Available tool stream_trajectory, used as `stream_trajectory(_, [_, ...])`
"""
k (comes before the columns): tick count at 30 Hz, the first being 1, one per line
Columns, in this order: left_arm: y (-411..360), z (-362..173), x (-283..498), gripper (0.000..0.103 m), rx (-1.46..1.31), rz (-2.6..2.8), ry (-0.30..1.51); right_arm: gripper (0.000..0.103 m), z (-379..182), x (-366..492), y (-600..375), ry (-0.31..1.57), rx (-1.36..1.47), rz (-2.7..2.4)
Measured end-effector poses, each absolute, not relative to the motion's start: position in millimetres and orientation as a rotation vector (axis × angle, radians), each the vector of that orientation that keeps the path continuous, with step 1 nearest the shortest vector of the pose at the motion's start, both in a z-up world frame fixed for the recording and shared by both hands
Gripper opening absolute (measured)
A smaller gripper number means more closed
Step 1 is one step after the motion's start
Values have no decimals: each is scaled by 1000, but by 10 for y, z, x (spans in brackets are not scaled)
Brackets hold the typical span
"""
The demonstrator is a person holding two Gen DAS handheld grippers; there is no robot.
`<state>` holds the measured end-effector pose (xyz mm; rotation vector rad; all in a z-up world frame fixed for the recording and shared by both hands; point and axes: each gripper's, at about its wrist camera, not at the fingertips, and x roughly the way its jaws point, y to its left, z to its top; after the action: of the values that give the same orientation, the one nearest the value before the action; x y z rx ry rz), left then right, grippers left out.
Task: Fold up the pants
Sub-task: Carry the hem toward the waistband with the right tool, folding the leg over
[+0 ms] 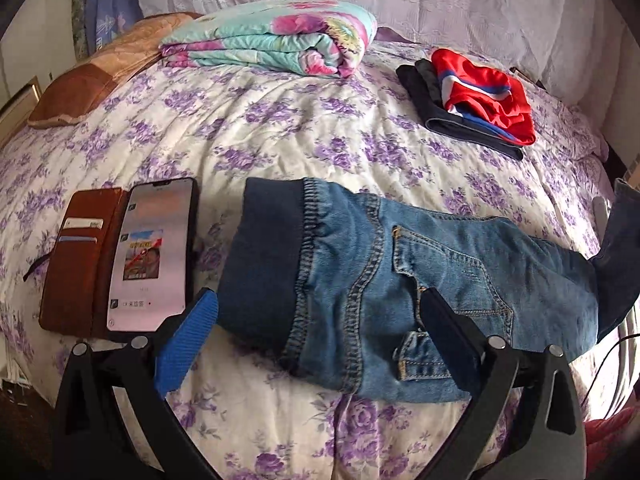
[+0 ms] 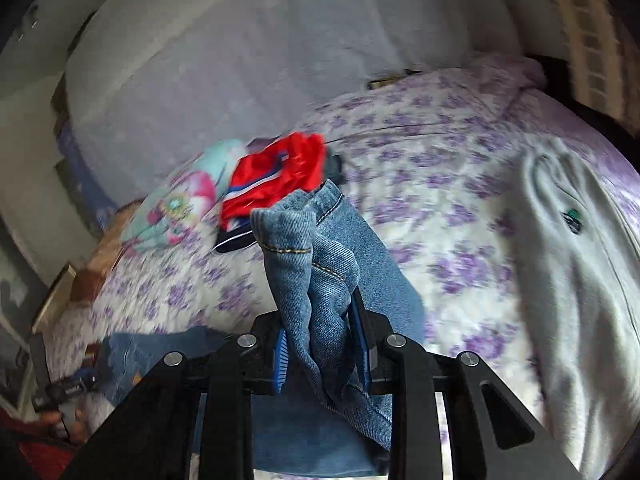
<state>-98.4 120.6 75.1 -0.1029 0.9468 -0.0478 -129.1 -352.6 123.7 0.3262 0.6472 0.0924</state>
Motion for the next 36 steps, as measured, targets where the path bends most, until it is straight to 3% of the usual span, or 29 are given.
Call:
stream_trajectory(7, [1612,602,-1078,98,-273,-43,1003,28,679,-1159,-2253,889,1,424])
stream_trajectory(10, [1739,530,-1082,98,-342,-37,1024,30,486,-1159,-2289,967,60,455])
stream_trajectory(12, [1783,481,-1077,98,-378,-48,1038,39,555,-1129,-2366,1005,126,468])
stream_trajectory(13, [1789,464,-1072,98,-391,-54,1041,52,594,-1120,-2379,1032,148,492])
stream_trajectory(14, [1787,455,-1067,98,-399,-64,1042,55,658,-1118,-2370,1052,160,518])
stream_trajectory(21, [1684,437,-1035,98,-390,-116,1049,61,1380,-1226,-2483,801,204,530])
stream_trajectory(24, [1675,421,-1030,98,-392,-113,1053,61,1182,-1093,-2471,847,134,370])
stream_trajectory(28, [1665,422,-1026,98,-394,-112,1052,64,462,-1097,-2028,1009,-246,349])
stream_trajectory(29, [1653,429,-1027,98,-390,-114,1051,64,450,-1167,-1963,945,-306,346])
stream_trajectory(32, [1603,470,-1038,98,-372,-135,1048,63,591,-1086,-2004,987,-263,359])
stream_trajectory(36, [1523,492,-1051,98,-370,-181,1052,66,956,-1154,-2111,800,-153,395])
